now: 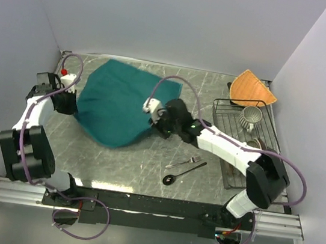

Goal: Fold the napkin into a case and place the utensils inside
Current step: Flatten out the crumpled napkin at the center of the board, then rotate the flattened napkin at the center of the board.

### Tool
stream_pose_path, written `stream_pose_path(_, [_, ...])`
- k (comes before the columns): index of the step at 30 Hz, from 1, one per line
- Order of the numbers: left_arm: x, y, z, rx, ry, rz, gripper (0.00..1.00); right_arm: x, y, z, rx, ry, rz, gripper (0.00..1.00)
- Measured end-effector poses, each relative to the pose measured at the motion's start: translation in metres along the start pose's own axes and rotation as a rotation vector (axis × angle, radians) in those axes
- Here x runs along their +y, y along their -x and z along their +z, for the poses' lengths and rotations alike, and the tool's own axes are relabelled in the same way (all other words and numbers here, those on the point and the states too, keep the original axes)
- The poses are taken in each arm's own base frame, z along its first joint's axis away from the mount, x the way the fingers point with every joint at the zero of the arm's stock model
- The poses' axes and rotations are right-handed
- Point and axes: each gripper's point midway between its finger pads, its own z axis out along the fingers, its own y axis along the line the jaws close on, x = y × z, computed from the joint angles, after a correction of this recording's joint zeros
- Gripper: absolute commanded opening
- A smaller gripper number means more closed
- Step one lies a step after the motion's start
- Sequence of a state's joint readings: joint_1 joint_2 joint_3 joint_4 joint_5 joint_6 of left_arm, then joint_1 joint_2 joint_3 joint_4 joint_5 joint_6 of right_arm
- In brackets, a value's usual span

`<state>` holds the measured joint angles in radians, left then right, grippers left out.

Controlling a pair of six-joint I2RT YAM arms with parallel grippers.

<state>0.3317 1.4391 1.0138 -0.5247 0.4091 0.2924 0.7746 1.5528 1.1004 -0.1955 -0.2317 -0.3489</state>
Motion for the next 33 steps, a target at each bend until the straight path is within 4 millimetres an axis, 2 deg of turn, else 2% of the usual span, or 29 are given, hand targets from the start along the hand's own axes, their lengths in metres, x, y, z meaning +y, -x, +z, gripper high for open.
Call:
stream_pose_path(1, [0.006,-0.004,0.004,0.015,0.012,-0.002,0.4,0.012,0.002,0.005,0.008,0.031,-0.011,0.87])
stream_pose_path(2, [0.013,-0.008,0.008,0.03,0.028,-0.003,0.67,0.025,0.007,0.012,0.019,0.075,-0.012,1.0])
stream_pose_path(5, [0.038,-0.012,0.017,0.07,0.062,-0.061,0.8,0.047,0.031,0.028,0.046,0.163,0.024,1.0])
stream_pose_path(8, [0.073,0.01,0.015,0.033,0.11,-0.113,0.81,0.046,0.066,0.03,0.036,0.23,0.076,1.0])
stream_pose_path(10, [0.088,0.024,0.006,-0.008,0.143,-0.119,0.81,0.024,0.089,0.022,0.006,0.243,0.122,1.0])
stream_pose_path(11, [0.092,0.03,0.0,-0.029,0.155,-0.117,0.8,0.009,0.093,0.018,-0.001,0.23,0.143,1.0])
stream_pose_path(13, [0.091,0.033,-0.007,-0.045,0.157,-0.106,0.79,-0.04,0.092,0.01,0.0,0.164,0.206,0.97])
stream_pose_path(15, [0.085,0.029,-0.009,-0.037,0.143,-0.102,0.77,-0.084,0.08,0.011,0.027,0.083,0.262,0.93])
stream_pose_path(17, [0.077,0.017,-0.006,-0.009,0.122,-0.107,0.74,-0.127,0.059,0.019,0.069,-0.004,0.317,0.89])
stream_pose_path(18, [0.074,0.01,-0.004,0.01,0.112,-0.109,0.73,-0.144,0.043,0.027,0.103,-0.045,0.343,0.87])
stream_pose_path(20, [0.066,-0.009,0.0,0.065,0.081,-0.119,0.74,-0.164,0.01,0.045,0.18,-0.103,0.381,0.84])
stream_pose_path(23, [0.053,-0.035,0.004,0.141,0.044,-0.123,0.76,-0.171,-0.037,0.068,0.303,-0.146,0.412,0.82])
stream_pose_path(26, [0.044,-0.054,0.007,0.2,0.025,-0.114,0.77,-0.172,-0.063,0.076,0.376,-0.173,0.421,0.76])
stream_pose_path(28, [0.039,-0.059,0.009,0.227,0.028,-0.098,0.77,-0.173,-0.066,0.076,0.387,-0.182,0.422,0.7])
stream_pose_path(30, [0.038,-0.055,0.012,0.23,0.043,-0.068,0.76,-0.172,-0.064,0.075,0.377,-0.179,0.428,0.65])
stream_pose_path(33, [0.035,-0.049,0.021,0.25,0.065,-0.019,0.74,-0.16,-0.064,0.074,0.37,-0.138,0.449,0.6])
